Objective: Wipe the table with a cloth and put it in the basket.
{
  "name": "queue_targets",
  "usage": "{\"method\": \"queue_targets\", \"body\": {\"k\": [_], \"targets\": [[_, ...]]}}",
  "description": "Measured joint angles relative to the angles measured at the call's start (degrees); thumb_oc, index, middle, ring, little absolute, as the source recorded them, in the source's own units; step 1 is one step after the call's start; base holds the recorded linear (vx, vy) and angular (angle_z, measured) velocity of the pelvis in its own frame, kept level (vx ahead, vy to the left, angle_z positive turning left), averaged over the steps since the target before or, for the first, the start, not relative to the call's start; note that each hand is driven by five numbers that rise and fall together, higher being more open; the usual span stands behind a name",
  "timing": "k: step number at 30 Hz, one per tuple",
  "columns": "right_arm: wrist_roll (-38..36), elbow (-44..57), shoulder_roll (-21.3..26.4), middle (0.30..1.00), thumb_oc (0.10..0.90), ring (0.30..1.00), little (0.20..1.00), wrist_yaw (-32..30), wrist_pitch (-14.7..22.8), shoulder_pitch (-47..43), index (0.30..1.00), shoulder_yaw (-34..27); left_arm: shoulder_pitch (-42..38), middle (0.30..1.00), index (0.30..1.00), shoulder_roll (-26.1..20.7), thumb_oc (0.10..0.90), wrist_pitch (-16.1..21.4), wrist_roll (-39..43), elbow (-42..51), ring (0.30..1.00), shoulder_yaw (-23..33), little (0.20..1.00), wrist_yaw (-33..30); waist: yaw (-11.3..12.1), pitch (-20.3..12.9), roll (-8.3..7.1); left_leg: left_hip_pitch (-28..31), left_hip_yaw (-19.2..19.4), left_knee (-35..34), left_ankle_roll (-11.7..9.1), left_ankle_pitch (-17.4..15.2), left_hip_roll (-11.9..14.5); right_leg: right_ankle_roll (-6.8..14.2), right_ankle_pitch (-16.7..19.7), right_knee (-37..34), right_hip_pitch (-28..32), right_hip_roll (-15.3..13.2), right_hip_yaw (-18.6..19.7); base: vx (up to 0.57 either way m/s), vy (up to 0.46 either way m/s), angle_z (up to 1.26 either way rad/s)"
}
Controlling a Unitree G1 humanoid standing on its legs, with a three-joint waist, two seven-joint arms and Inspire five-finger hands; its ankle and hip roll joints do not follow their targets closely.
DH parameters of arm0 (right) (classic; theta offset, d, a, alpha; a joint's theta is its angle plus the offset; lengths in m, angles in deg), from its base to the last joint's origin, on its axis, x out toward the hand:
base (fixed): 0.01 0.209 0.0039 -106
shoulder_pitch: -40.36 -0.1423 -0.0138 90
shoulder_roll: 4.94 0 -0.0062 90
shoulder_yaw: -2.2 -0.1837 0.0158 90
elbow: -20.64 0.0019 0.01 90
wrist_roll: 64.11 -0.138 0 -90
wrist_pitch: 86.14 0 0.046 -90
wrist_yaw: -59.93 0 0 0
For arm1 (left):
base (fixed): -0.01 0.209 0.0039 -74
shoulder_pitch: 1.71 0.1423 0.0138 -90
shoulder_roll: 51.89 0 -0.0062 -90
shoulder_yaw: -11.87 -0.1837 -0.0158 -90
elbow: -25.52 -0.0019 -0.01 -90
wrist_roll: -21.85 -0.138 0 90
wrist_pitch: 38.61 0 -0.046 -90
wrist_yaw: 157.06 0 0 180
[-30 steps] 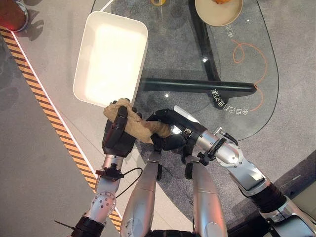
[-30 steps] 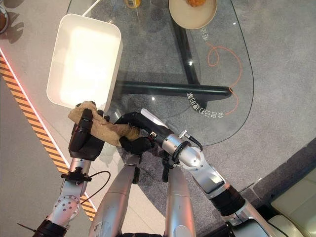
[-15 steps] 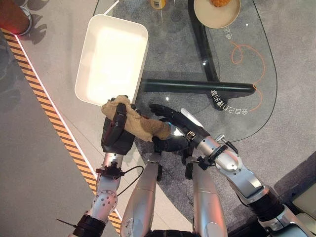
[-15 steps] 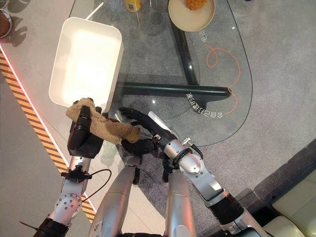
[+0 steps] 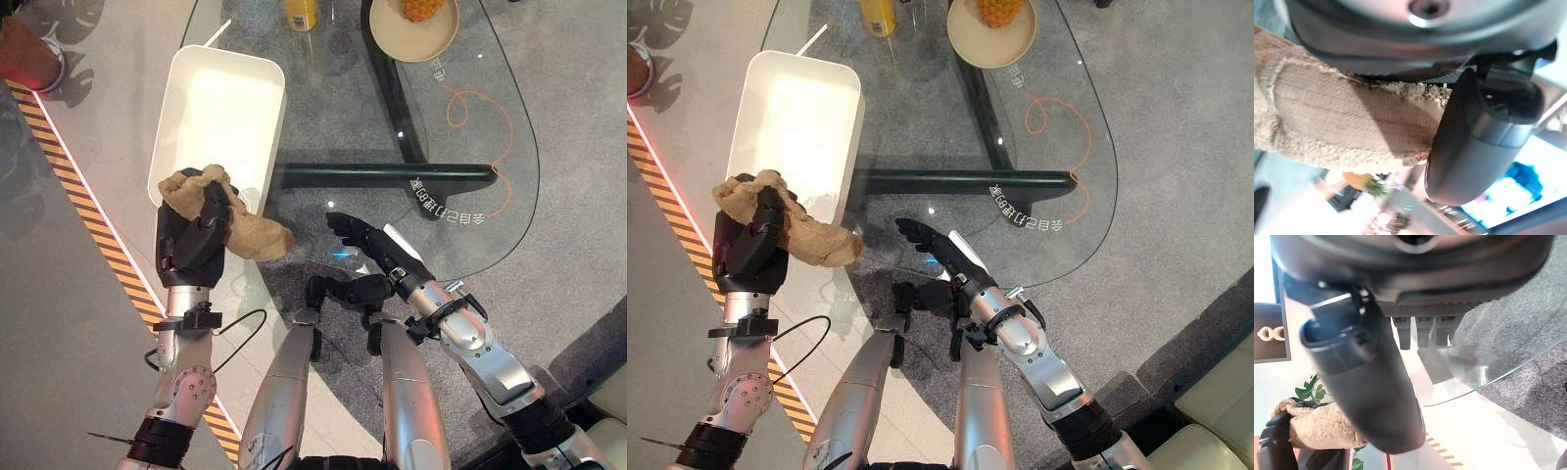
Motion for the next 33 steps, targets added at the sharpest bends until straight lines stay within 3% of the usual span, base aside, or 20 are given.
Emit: {"method": "queue_targets", "body": {"k": [5, 9, 13, 17, 25, 33], "targets": [[-1.5, -0.1, 1.3, 0.900, 0.800, 0.900, 0.900, 0.2, -1.6, 1.2, 0.900, 0.1, -0.8, 0.300, 0.300, -2.2, 0.100, 0.0, -10.7, 0.5, 0.300, 1.8, 0.200, -7.4, 0.0, 0.0, 0.08, 0.4, 1.0, 0.8, -0.1, -0.1, 0.1, -0.1, -0.2, 0.9, 0.0, 0.0, 0.5, 0.04, 0.052, -0.04], [-2.1, -1.0, 2.5, 0.900, 0.800, 0.900, 0.900, 0.7, -3.4, 1.2, 0.900, 0.4, -2.9, 0.300, 0.300, -6.3, 0.100, -0.8, -20.9, 0.5, 0.300, 3.2, 0.200, -17.8, 0.1, 0.1, 0.30, 1.0, 1.2, 2.5, -0.2, -1.3, 0.1, -0.2, -1.1, 3.0, 0.3, 0.1, 1.3, 0.07, 0.046, -0.06], [-4.1, -1.8, 5.0, 0.900, 0.800, 0.900, 0.900, 2.2, -8.6, -0.4, 0.900, 2.2, -6.6, 0.300, 0.300, -10.2, 0.100, -7.0, -31.9, 0.1, 0.300, 3.4, 0.200, -31.2, -0.3, 0.0, 0.91, 1.3, 1.3, 3.5, -0.3, -1.6, 0.1, -0.2, -1.2, 3.8, 0.6, 0.1, 1.4, 0.06, 0.044, -0.01], [-5.6, -2.4, 8.1, 0.900, 0.800, 0.900, 0.900, 5.0, -14.2, -2.0, 0.900, 6.5, -9.0, 0.300, 0.300, -13.9, 0.100, -12.4, -38.9, -1.7, 0.300, 3.3, 0.200, -39.1, -0.2, 0.0, 0.92, 1.4, 1.3, 4.0, -0.4, -1.7, 0.1, -0.4, -1.4, 4.1, 0.7, 0.1, 1.5, 0.06, 0.040, 0.00], [-7.1, -7.4, 10.6, 0.900, 0.800, 0.900, 0.900, 6.7, -18.5, -3.2, 0.900, 13.1, -16.6, 0.300, 0.300, -16.6, 0.100, -16.0, -39.3, -11.1, 0.300, 1.5, 0.200, -42.9, -0.4, 0.0, 0.91, 1.0, 1.7, 5.2, -0.6, -2.2, 0.5, -0.4, -1.4, 4.1, 0.8, 0.6, 1.5, 0.05, 0.026, -0.01], [-11.2, -9.6, 10.4, 0.900, 0.800, 0.900, 0.900, 6.3, -18.3, -8.0, 0.900, 16.2, -26.3, 0.300, 0.300, -18.4, 0.100, -17.3, -40.7, -18.6, 0.300, -5.6, 0.200, -43.0, -1.7, 0.1, 0.56, -3.1, 1.2, 7.3, -0.5, -2.8, 1.1, -0.2, -1.3, 3.6, -1.8, 1.7, 1.6, 0.00, -0.010, 0.01]]}}
